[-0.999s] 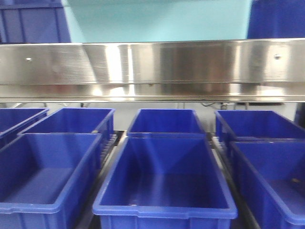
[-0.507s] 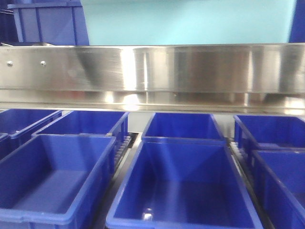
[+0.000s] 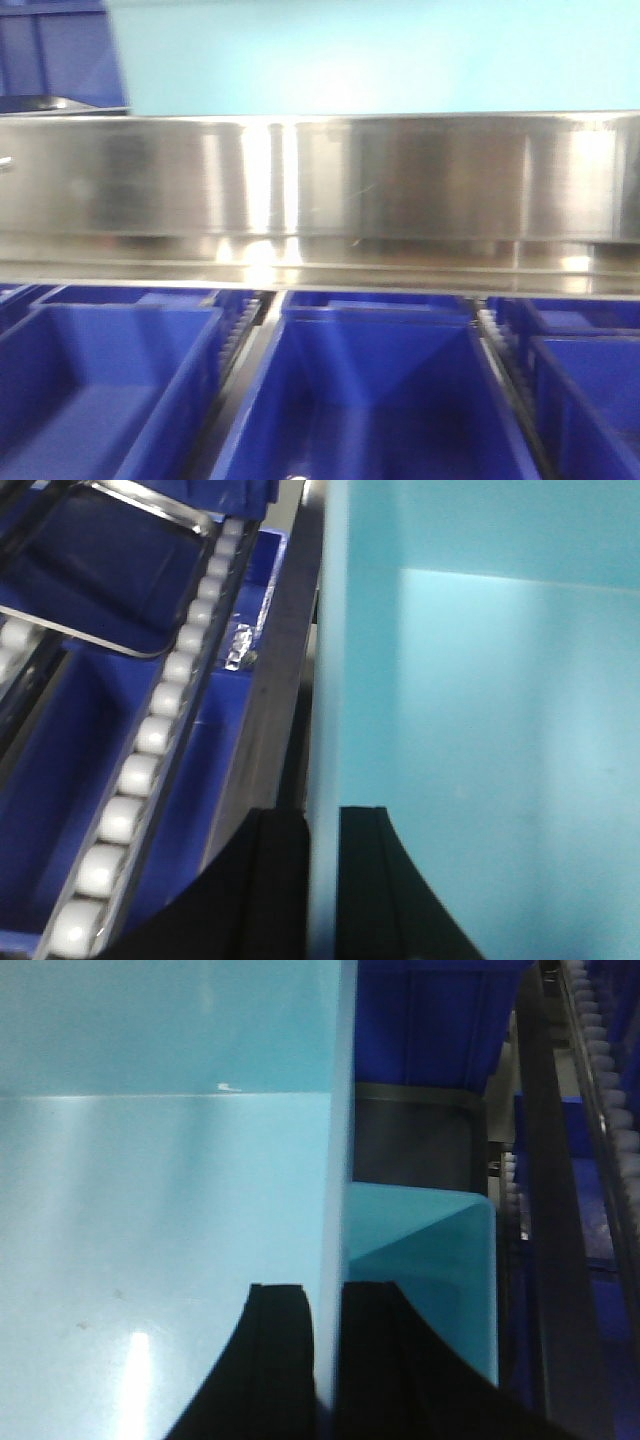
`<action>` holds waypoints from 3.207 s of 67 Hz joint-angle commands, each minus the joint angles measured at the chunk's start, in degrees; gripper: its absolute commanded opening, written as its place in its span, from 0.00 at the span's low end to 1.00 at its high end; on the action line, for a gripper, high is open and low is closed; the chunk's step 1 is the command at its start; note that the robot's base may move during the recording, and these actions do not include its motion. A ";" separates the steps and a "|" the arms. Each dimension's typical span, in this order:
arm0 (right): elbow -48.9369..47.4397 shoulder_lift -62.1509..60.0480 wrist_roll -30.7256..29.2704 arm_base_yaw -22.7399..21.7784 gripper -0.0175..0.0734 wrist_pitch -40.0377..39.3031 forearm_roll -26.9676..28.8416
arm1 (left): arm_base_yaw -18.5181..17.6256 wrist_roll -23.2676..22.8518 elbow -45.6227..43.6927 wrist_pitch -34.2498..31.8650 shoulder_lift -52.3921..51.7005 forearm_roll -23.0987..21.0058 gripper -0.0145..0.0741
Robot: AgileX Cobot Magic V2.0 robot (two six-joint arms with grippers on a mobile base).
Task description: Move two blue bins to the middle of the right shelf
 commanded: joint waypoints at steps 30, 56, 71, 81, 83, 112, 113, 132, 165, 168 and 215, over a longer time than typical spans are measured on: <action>-0.55 -0.82 -0.20 0.23 0.01 -2.49 0.68 | -0.18 -0.20 -0.61 -2.52 -0.56 0.13 0.04; -0.55 -0.82 -0.20 0.23 0.01 -2.49 0.68 | -0.18 -0.20 -0.61 -2.52 -0.56 0.13 0.04; -0.55 -0.82 -0.20 0.23 0.01 -2.49 0.68 | -0.18 -0.20 -0.61 -2.52 -0.56 0.13 0.04; -0.55 -0.82 -0.20 0.23 0.01 -2.49 0.68 | -0.18 -0.20 -0.61 -2.52 -0.56 0.13 0.04; -0.55 -0.82 -0.20 0.23 0.01 -2.49 0.68 | -0.18 -0.20 -0.61 -2.52 -0.56 0.13 0.04; -0.55 -0.82 -0.20 0.23 0.01 -2.50 0.57 | -0.18 -0.20 -0.61 -2.52 -0.56 0.13 0.04; -0.55 -0.82 -0.20 0.23 0.01 -2.50 0.57 | -0.18 -0.20 -0.61 -2.52 -0.56 0.13 0.04; -0.55 -0.32 -0.20 0.03 0.01 1.29 -0.15 | -0.18 -0.20 -0.61 -4.05 -0.56 0.13 0.04; -0.55 3.05 4.45 0.03 0.01 2.42 -7.50 | -0.18 3.24 -0.61 -6.40 3.32 -2.45 0.04; -0.55 3.17 4.45 0.03 0.01 2.19 -7.50 | -0.18 3.24 -0.61 -7.00 3.65 -2.45 0.04; 5.26 5.58 8.65 -0.61 0.01 -5.91 -10.73 | -0.18 -2.27 5.86 -14.64 6.29 3.63 0.04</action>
